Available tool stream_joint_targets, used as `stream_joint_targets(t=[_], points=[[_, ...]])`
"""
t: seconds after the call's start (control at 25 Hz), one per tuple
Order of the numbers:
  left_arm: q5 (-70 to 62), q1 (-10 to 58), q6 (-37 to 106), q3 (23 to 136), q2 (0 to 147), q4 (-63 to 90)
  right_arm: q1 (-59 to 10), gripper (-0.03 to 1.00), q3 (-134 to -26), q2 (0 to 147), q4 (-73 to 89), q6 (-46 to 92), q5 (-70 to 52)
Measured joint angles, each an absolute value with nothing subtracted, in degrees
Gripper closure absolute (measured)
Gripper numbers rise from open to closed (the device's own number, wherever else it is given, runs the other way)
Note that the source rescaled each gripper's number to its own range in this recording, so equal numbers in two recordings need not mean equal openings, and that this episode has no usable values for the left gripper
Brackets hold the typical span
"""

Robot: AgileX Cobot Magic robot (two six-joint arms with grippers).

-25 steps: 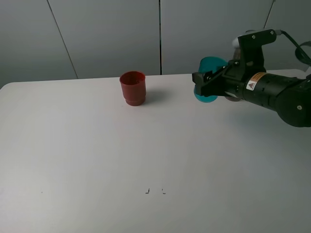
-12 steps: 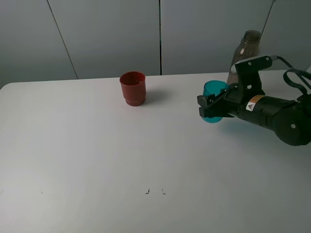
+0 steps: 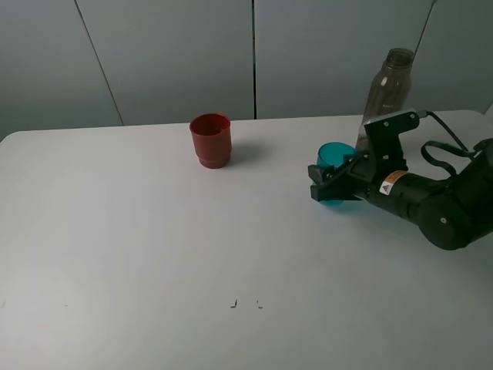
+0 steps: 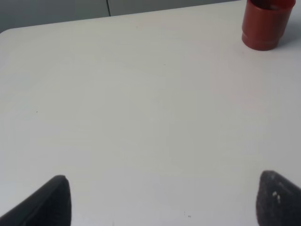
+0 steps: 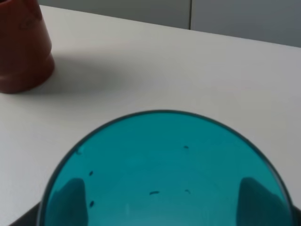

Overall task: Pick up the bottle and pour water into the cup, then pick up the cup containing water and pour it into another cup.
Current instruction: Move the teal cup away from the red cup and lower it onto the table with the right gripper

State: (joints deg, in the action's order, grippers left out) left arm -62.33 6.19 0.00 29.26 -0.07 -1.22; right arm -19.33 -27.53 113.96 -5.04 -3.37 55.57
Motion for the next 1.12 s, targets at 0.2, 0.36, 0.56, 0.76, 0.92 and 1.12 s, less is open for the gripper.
stream_joint_targets(t=[0.2, 0.36, 0.56, 0.76, 0.92, 1.12], points=[[-62.3, 6.2, 0.0, 29.3, -0.1, -1.2, -19.3, 0.85, -28.3, 114.8, -5.0, -2.6, 55.7], [-62.3, 6.2, 0.0, 29.3, -0.1, -1.2, -19.3, 0.85, -30.0, 116.4, -5.0, -2.3, 55.8], [-62.3, 6.2, 0.0, 29.3, -0.1, -1.2, -19.3, 0.85, -31.7, 117.7, -5.0, -1.4, 55.6], [-62.3, 6.2, 0.0, 29.3, -0.1, -1.2, -19.3, 0.85, -32.7, 118.9, -5.1, -0.6, 55.0], [-62.3, 6.2, 0.0, 29.3, -0.1, -1.2, -19.3, 0.85, -32.8, 118.9, -5.1, -0.5, 55.0], [-62.3, 6.2, 0.0, 29.3, -0.1, -1.2, -19.3, 0.51, -32.8, 118.9, -5.1, -0.5, 54.6]])
